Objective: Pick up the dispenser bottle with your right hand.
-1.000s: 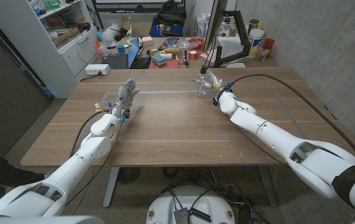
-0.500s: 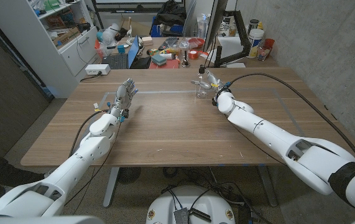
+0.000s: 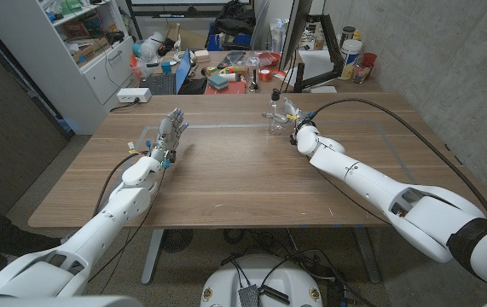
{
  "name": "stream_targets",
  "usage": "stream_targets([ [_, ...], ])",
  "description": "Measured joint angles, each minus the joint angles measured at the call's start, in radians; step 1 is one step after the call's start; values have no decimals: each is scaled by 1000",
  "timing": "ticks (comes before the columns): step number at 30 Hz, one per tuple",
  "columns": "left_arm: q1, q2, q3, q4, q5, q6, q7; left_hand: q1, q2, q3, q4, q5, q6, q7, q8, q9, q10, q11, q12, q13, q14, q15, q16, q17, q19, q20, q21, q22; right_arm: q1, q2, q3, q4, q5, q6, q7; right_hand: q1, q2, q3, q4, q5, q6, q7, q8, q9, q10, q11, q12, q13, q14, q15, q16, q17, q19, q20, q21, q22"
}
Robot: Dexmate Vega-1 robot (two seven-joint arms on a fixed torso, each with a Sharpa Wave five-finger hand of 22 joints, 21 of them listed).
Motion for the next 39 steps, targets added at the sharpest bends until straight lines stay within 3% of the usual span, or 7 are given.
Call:
stream_targets([
  [5,-3,-1,0,4,0,2,-2,0,0,0,0,0,0,0,0,0,0,0,0,0,0,0,0,0,0,0,0,0,5,6,-3,14,0,-2,2,17,4,-8,8,13,-5,-5,0,5,-6,6,0,0,-5,16,0,2,11,83,-11,5],
  [10,-8,-1,2,9,1,4,-5,0,0,0,0,0,0,0,0,0,0,0,0,0,0,0,0,0,0,0,0,0,10,10,-5,28,4,1,7,24,3,-14,14,13,-5,-5,0,5,-8,10,0,0,-6,28,0,2,25,106,-14,5],
  [16,-11,-1,4,13,2,7,-6,0,0,0,0,0,0,0,0,0,0,0,0,0,0,0,0,-3,0,0,-1,0,13,17,-5,44,17,22,12,24,3,-23,23,17,-5,-5,8,5,-11,19,8,0,1,35,0,1,28,103,-15,5],
  [27,-11,1,4,13,3,11,-6,0,0,0,0,0,0,0,0,0,0,0,0,0,0,0,0,-3,0,0,-4,0,14,39,9,78,48,85,1,30,9,-37,29,20,-1,-2,15,5,0,29,23,0,32,36,9,1,74,61,-18,5],
  [31,-11,1,4,13,3,11,-6,0,0,0,0,0,-6,-6,0,0,0,0,0,0,0,0,0,-3,0,0,-4,0,14,45,14,86,51,94,-4,41,20,-41,25,24,23,-3,23,5,32,19,33,0,59,26,12,1,95,40,-18,5],
  [36,-10,1,4,14,3,12,-6,0,0,-4,4,0,-6,-6,0,0,0,0,0,0,0,0,0,-2,0,0,-4,0,14,59,20,98,59,122,-39,99,35,-49,17,32,64,-7,33,5,101,0,54,0,150,-6,28,1,169,34,-18,6],
  [39,-12,0,4,20,3,12,-9,0,0,-8,0,0,-6,-5,0,0,0,0,0,0,0,0,0,-2,0,0,-4,0,14,66,23,103,60,127,-52,143,47,-49,17,36,75,-4,33,5,124,-9,58,0,204,-29,30,1,224,8,-8,10],
])
